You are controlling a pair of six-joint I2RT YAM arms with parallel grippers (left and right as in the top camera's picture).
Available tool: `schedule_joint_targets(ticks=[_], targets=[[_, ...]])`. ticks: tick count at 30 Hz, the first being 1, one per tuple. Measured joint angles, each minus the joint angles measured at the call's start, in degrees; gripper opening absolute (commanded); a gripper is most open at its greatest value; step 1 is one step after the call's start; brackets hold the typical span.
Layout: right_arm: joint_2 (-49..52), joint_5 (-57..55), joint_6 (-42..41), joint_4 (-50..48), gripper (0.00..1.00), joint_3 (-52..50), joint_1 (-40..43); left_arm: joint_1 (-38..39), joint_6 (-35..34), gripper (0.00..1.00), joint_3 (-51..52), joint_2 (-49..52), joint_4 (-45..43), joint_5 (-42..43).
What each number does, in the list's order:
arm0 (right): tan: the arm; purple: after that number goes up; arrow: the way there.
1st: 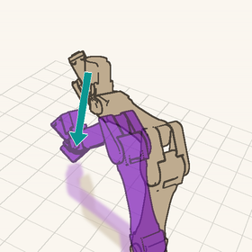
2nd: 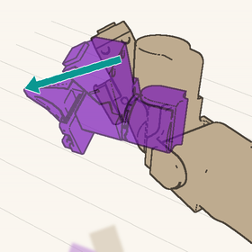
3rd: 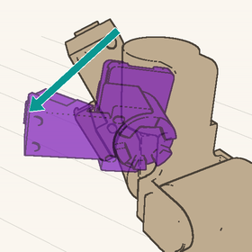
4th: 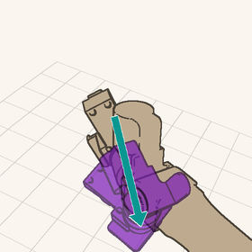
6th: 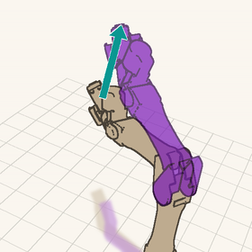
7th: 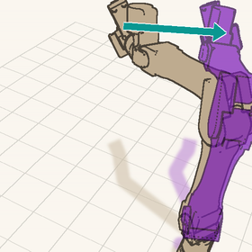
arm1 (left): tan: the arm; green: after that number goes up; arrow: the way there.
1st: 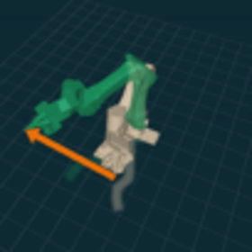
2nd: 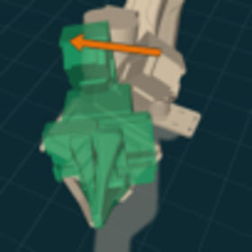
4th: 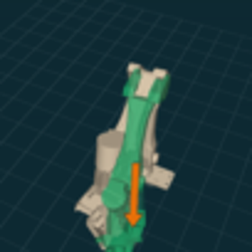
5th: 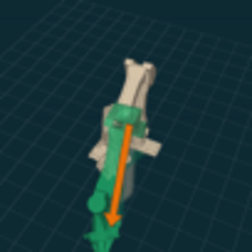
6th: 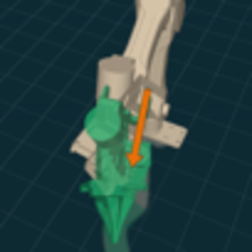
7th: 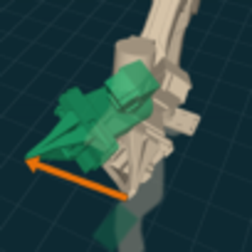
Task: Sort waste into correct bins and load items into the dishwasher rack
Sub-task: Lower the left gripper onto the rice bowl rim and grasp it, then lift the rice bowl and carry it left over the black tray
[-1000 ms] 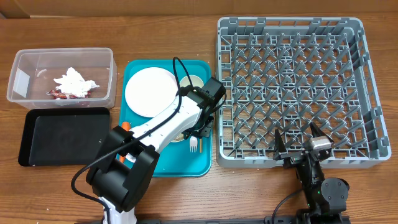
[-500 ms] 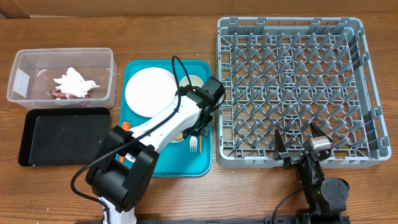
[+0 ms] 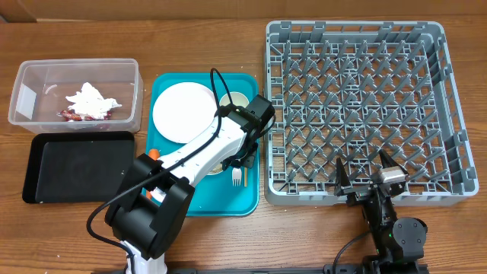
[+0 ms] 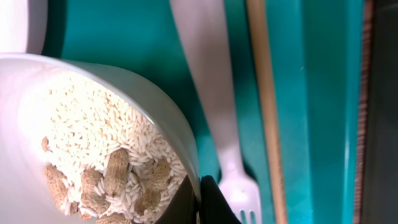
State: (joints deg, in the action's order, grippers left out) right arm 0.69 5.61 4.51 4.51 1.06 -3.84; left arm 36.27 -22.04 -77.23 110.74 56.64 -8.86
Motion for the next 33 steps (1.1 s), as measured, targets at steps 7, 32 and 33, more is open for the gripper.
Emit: schedule_joint_targets(ticks=[7,32,33], targets=[[0.0,0.0,0.0,0.0,1.00,0.0,0.0,0.0,0.0,0.04,-2.9,0.0,4.7,-0.2],[0.0,0.0,0.0,0.0,1.00,0.0,0.0,-9.5,2.7,0.04,-16.9,-4.4,20.0,-0.4],[0.0,0.0,0.0,0.0,1.00,0.0,0.0,-10.7,3.1,0.04,-16.9,-5.4,20.6,-0.3]])
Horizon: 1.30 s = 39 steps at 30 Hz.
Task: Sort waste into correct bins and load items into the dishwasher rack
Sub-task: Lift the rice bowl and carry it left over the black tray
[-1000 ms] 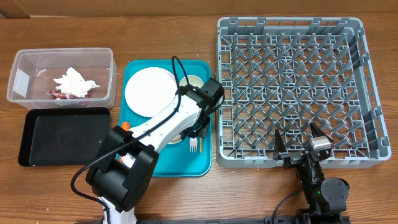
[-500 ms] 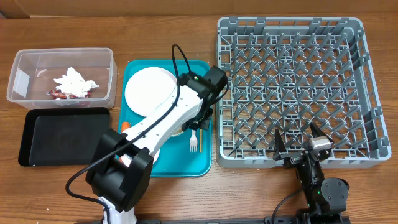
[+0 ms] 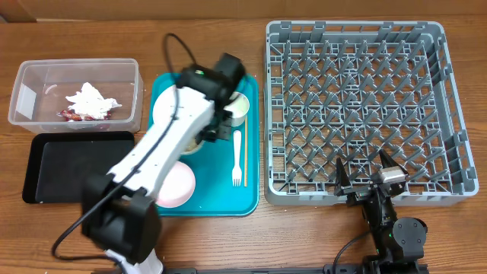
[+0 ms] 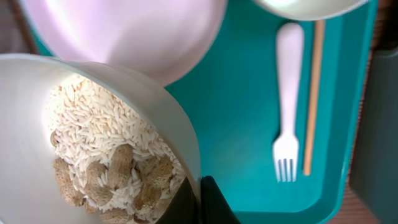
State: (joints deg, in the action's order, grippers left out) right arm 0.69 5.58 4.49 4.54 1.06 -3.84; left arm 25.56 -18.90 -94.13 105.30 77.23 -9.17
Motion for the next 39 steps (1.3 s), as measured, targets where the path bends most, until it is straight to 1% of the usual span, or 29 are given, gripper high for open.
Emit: schedule_joint_targets(ticks=[8,13,18,24,35,39], targets=[[0.0,0.0,0.0,0.0,1.00,0.0,0.0,-8.6,4.4,0.04,0.0,-6.4,3.3,0.9],[0.0,0.0,0.0,0.0,1.00,0.0,0.0,-14.8,7.5,0.04,0.0,-7.0,3.5,3.6],[0.0,0.0,0.0,0.0,1.00,0.0,0.0,-22.5,11.1,0.04,0.3,-7.0,3.5,7.8],[0.0,0.0,0.0,0.0,1.00,0.0,0.0,-32.2,16.2,0.04,3.0,-7.0,2.0,14.9],[0.0,0.0,0.0,0.0,1.00,0.0,0.0,-51.1,28.9,0.04,10.8,-7.0,-0.3,33.6],[0.0,0.0,0.0,0.0,1.00,0.0,0.0,-56.7,31.7,0.04,13.6,-7.0,-2.2,38.3]])
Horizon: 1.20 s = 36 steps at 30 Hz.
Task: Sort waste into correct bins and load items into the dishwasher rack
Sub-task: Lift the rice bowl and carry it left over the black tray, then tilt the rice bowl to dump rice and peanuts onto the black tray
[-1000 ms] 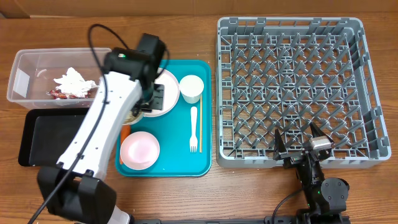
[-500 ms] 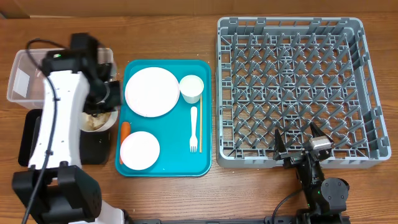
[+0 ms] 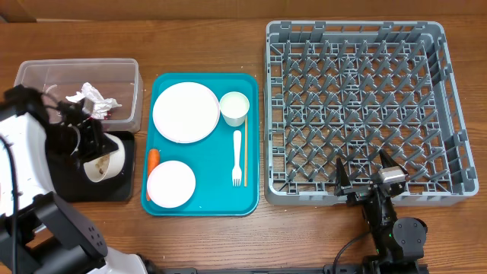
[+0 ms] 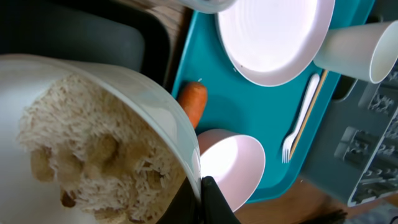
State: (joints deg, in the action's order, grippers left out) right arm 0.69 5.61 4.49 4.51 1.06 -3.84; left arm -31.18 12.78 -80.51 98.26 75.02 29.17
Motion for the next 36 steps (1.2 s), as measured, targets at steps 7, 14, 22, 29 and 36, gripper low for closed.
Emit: schedule_joint_targets(ticks=[7,14,22,29,36], targets=[[0.0,0.0,0.0,0.0,1.00,0.0,0.0,-6.8,-0.2,0.04,6.3,0.0,-7.4,2.8],[0.0,0.0,0.0,0.0,1.00,0.0,0.0,-12.4,-0.4,0.04,7.5,0.0,-9.3,7.7],[0.0,0.0,0.0,0.0,1.00,0.0,0.0,-16.7,4.9,0.04,7.5,0.0,-9.8,16.5],[0.0,0.0,0.0,0.0,1.00,0.0,0.0,-19.2,11.8,0.04,7.5,0.0,-9.4,25.2],[0.0,0.0,0.0,0.0,1.00,0.0,0.0,-20.7,16.8,0.04,8.9,0.0,-9.4,29.4]])
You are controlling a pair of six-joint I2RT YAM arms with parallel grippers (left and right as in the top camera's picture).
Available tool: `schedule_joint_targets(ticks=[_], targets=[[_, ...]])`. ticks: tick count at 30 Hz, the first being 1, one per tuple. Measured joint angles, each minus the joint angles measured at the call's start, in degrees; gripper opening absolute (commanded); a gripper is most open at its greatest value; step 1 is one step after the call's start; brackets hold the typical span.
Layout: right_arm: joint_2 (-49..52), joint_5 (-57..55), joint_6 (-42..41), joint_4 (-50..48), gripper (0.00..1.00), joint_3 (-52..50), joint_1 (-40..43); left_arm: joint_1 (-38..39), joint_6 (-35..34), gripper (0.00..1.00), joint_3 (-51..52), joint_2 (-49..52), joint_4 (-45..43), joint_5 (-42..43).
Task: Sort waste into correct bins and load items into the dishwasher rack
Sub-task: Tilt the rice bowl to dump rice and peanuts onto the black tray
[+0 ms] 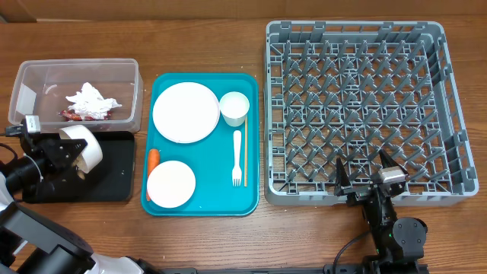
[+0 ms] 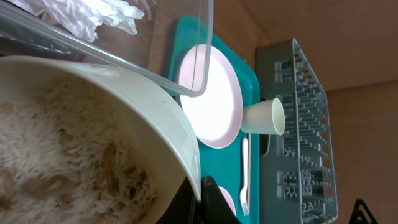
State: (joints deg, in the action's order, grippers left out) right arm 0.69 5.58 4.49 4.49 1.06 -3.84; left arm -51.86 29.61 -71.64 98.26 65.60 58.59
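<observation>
A white bowl (image 1: 85,147) of rice and peanuts (image 2: 68,155) hangs tipped onto its side over the black tray (image 1: 114,179). My left gripper (image 1: 70,150) is shut on its rim, and its fingertips (image 2: 208,198) pinch the rim at the bottom of the left wrist view. On the teal tray (image 1: 251,194) lie a large plate (image 1: 185,112), a paper cup (image 1: 234,108), a fork (image 1: 237,156), a chopstick (image 1: 244,156), a carrot (image 1: 154,160) and a small plate (image 1: 171,183). My right gripper (image 1: 365,176) rests open at the front edge of the grey dishwasher rack (image 1: 365,99).
A clear plastic bin (image 1: 129,72) holding crumpled napkin waste (image 1: 91,101) stands just behind the black tray. Its wall (image 2: 186,62) is close beside the bowl. The rack fills the right half of the table.
The left arm has moved further left over the black tray. The bowl is now tipped much more onto its side, with the rice still inside. The right arm has not moved.
My left gripper was shut on the bowl's rim low over the teal tray, beside the fork. Then it held the bowl higher over the tray's plates. Then the bowl was over the black tray, and now it is tipped there.
</observation>
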Motion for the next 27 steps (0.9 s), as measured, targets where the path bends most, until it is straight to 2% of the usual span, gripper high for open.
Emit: schedule_joint_targets(ticks=[11,19,27], targets=[[0.0,0.0,0.0,0.0,1.00,0.0,0.0,-7.0,9.6,0.04,7.2,0.0,-1.9,10.3],[0.0,0.0,0.0,0.0,1.00,0.0,0.0,-11.7,11.1,0.06,12.5,0.0,-6.2,15.3],[0.0,0.0,0.0,0.0,1.00,0.0,0.0,-12.3,11.1,0.04,14.4,0.0,-10.6,17.1]])
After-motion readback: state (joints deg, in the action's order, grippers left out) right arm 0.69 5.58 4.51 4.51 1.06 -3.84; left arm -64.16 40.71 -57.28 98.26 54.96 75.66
